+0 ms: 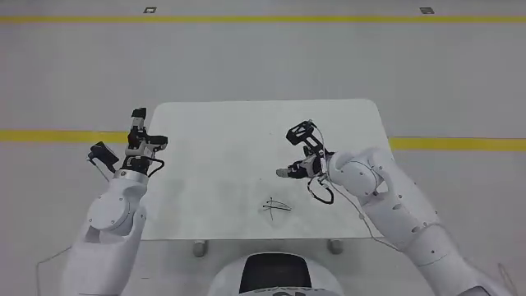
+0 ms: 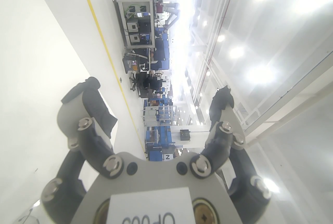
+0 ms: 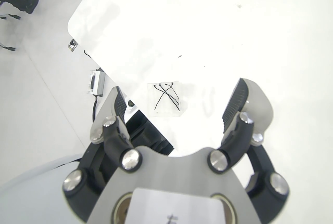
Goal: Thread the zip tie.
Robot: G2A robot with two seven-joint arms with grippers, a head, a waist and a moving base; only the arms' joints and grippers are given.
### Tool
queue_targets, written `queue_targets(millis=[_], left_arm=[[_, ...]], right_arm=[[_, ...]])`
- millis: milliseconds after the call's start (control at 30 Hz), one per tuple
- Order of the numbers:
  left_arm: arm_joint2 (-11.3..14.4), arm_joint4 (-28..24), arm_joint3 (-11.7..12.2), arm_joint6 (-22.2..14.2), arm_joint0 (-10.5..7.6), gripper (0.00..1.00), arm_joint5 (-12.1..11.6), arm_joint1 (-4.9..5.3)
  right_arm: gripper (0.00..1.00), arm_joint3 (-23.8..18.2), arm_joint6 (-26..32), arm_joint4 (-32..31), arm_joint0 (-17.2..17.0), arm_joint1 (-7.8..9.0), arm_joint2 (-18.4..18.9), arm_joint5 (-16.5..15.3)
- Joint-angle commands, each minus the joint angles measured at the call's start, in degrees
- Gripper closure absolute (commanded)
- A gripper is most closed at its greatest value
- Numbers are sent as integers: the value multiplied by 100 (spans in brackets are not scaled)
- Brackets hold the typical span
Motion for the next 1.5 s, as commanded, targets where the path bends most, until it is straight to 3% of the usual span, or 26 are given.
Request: queue_targets(millis=[0,233,267,433,600,767,900,1300,1467], left_arm=[[0,0,0,0,0,0,0,0],[0,0,0,0,0,0,0,0],[0,0,0,0,0,0,0,0],[0,0,0,0,0,0,0,0],[0,0,0,0,0,0,0,0],[0,0,0,0,0,0,0,0],[0,0,0,0,0,0,0,0],[0,0,0,0,0,0,0,0],[0,0,0,0,0,0,0,0]], right_arm=[[0,-1,-2,-2,0,0,2,0],[0,-1,-2,-2,0,0,2,0],[0,-117,45,-141,1,-10,-138,-62],[0,-218,516,-893,291,-177,-917,904],[0,94,961,-1382,667,-431,-1693,1854],[0,409,1192,-1450,902,-663,-2156,2434],[0,710,1312,-1346,1001,-830,-2281,2462],[0,800,1276,-1481,991,-861,-2361,2462],[0,1157,1488,-1787,955,-1070,-2335,2462]])
